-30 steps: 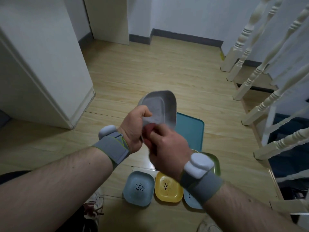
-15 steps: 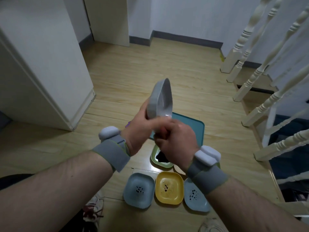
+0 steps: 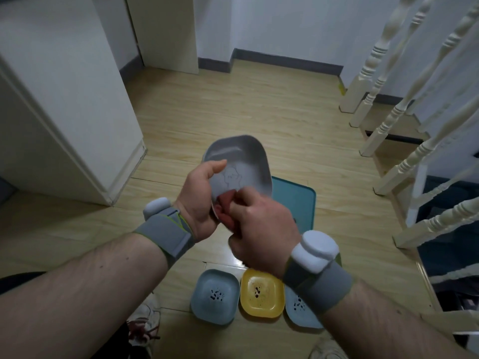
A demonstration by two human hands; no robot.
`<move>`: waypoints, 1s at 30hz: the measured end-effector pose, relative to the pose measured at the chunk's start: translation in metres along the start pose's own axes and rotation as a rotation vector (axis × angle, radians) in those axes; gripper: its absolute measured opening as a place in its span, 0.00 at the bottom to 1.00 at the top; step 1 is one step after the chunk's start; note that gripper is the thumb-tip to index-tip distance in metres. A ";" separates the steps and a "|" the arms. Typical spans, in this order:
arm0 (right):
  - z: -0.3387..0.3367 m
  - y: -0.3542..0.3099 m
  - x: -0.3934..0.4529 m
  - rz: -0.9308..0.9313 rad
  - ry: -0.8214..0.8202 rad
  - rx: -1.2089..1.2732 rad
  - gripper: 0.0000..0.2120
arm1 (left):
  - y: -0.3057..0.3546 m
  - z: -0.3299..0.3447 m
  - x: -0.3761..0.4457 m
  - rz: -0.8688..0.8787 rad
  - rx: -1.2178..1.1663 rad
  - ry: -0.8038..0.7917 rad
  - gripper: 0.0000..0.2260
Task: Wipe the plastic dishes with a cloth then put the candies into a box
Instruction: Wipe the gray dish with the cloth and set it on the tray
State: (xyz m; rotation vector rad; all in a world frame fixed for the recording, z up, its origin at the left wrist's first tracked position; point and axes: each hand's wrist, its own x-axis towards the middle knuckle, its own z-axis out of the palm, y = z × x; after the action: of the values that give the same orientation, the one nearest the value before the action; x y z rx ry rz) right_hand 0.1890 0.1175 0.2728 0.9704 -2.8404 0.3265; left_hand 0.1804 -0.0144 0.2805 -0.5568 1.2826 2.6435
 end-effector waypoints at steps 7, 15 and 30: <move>-0.008 0.022 0.006 0.283 -0.192 -0.069 0.17 | -0.004 -0.009 0.002 -0.083 0.071 -0.053 0.25; -0.013 0.023 0.024 0.438 -0.057 0.315 0.10 | -0.015 0.002 0.002 -0.117 0.169 -0.125 0.21; -0.044 0.012 0.012 0.314 -0.265 -0.004 0.11 | 0.002 -0.006 0.003 -0.095 0.039 -0.076 0.27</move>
State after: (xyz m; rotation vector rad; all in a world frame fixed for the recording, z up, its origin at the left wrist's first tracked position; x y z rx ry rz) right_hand 0.1742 0.1306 0.3158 0.6016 -3.2376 0.2353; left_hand 0.1790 -0.0197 0.2775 -0.4933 1.2510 2.5319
